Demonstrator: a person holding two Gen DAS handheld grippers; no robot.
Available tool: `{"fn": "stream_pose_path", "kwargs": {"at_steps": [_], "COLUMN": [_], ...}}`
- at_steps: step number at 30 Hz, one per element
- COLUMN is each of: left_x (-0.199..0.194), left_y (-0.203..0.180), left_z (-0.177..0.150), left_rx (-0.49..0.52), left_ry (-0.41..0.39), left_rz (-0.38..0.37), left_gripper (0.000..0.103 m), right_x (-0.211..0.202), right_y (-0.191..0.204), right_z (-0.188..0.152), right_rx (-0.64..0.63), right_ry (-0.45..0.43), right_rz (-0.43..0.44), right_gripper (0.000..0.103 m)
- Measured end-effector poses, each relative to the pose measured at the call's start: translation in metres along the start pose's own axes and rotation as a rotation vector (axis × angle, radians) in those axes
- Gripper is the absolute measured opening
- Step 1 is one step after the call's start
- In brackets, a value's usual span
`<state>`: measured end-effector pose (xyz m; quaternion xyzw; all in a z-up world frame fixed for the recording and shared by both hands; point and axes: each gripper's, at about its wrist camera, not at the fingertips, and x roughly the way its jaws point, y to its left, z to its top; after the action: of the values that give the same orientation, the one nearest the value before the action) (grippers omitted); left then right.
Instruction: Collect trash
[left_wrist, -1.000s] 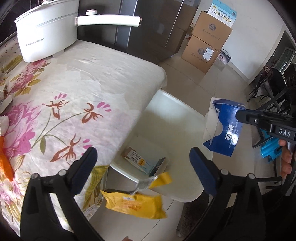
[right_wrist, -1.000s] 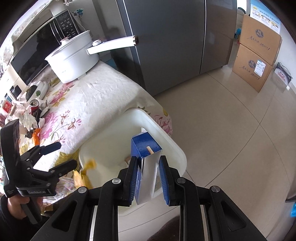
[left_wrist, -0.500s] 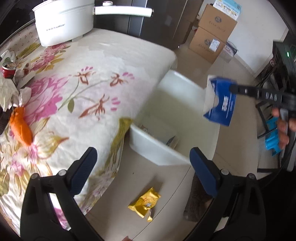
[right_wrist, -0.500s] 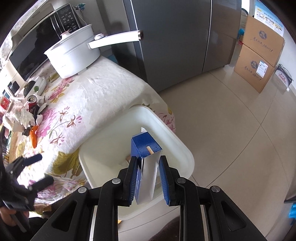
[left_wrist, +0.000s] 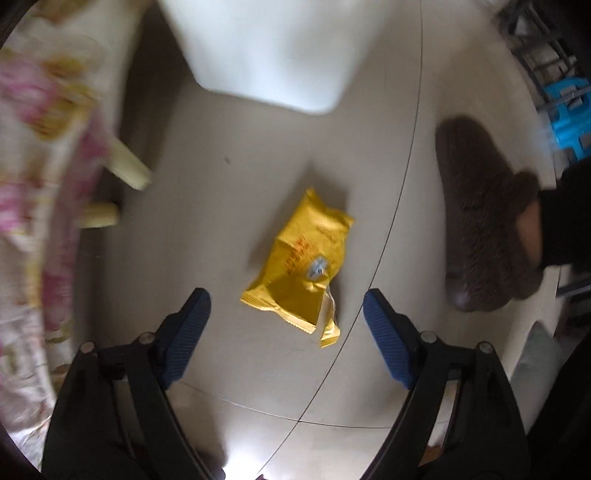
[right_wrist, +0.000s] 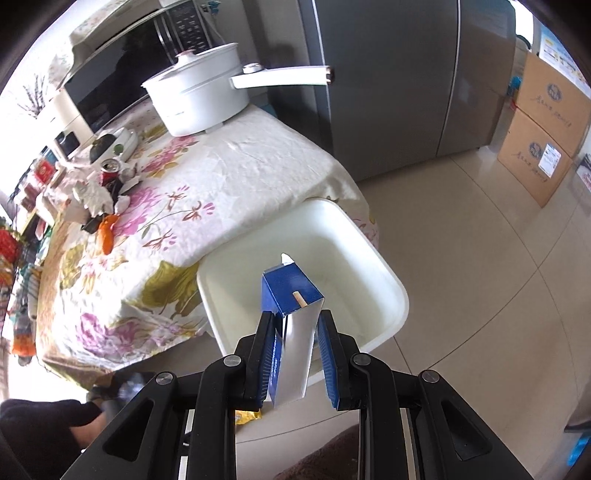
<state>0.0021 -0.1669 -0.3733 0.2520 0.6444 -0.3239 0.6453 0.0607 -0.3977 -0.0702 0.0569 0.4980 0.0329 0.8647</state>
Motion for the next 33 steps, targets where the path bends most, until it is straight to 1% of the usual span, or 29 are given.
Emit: {"fn": "stream_pose_path", "kwargs": {"at_steps": [3,6,11,12,13,15,16,17,18,20,24,26,33], "left_x": [0.035,0.059,0.091,0.097,0.096,0.096,0.096,0.095,0.093,0.09,0.085,0.077,0.025], "left_y": [-0.006,-0.007,0.001,0.004,0.005,0.006,0.006,0.007,0.007,0.012,0.022,0.023,0.02], "left_z": [0.001,0.008,0.017,0.017,0.018,0.018,0.018,0.019,0.018,0.018,0.017,0.015,0.014], "left_rx": [0.043,0.057,0.025,0.012,0.014,0.027,0.036,0.04,0.037,0.006,-0.051,-0.063,-0.061], "left_ry": [0.055,0.073,0.106,0.116,0.085,0.067,0.064,0.058,0.048,0.042,0.05,0.043,-0.023], "left_rz": [-0.005,0.0,-0.002,-0.011,-0.002,0.001,0.006,0.016,0.024,0.02,-0.012,-0.014,0.005], "left_gripper": [0.085,0.085,0.085,0.085,0.086,0.086,0.084,0.077,0.073,0.059,0.048,0.039,0.033], "right_x": [-0.002,0.0,0.005,0.006,0.007,0.01,0.011,0.012,0.013,0.014,0.014,0.014,0.008], "right_y": [0.002,0.003,0.001,0.001,0.0,-0.001,-0.001,-0.001,-0.001,-0.002,-0.002,-0.003,-0.006], "right_z": [0.0,0.002,0.005,0.006,0.006,0.006,0.006,0.006,0.006,0.006,0.008,0.009,0.008], "right_rx": [-0.015,-0.027,-0.029,-0.029,-0.028,-0.028,-0.026,-0.024,-0.024,-0.023,-0.016,-0.009,0.014], "right_ry": [-0.008,-0.004,0.007,0.009,0.012,0.019,0.023,0.026,0.028,0.028,0.026,0.023,0.006], "right_rz": [-0.003,-0.01,-0.016,-0.018,-0.019,-0.024,-0.026,-0.027,-0.029,-0.033,-0.036,-0.04,-0.041], "right_gripper": [0.024,0.024,0.024,0.024,0.024,0.024,0.024,0.025,0.024,0.024,0.024,0.024,0.024]}}
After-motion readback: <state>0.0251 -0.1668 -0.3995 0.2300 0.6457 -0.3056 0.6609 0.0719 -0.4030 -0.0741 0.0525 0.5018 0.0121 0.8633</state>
